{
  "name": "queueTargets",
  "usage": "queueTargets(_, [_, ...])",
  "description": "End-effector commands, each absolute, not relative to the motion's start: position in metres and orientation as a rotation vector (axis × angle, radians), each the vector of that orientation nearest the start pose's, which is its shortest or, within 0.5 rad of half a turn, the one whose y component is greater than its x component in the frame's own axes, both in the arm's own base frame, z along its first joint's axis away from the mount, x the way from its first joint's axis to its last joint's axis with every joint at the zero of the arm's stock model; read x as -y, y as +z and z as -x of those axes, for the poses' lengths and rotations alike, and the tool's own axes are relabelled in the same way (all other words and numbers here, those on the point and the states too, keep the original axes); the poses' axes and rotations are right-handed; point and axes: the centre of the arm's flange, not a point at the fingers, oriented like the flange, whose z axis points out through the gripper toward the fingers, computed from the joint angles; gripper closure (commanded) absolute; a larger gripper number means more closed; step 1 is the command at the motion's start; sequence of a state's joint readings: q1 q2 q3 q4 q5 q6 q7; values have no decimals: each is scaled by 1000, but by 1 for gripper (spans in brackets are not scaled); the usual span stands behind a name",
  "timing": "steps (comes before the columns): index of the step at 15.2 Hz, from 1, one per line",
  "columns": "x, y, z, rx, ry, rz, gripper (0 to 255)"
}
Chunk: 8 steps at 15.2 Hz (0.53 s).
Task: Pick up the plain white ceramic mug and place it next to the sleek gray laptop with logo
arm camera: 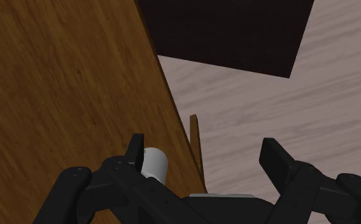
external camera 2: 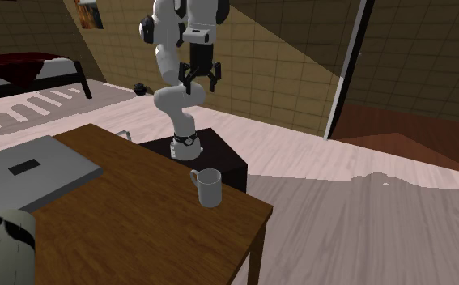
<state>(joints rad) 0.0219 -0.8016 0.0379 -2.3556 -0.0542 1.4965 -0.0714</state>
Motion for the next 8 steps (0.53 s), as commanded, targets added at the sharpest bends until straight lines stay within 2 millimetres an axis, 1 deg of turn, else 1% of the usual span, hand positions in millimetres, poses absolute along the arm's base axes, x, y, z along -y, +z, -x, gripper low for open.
queueTargets(1, [-15,589,-294,187,95,3215,0])
queueTargets(8, [-2,525,-353,138,26,3196,0])
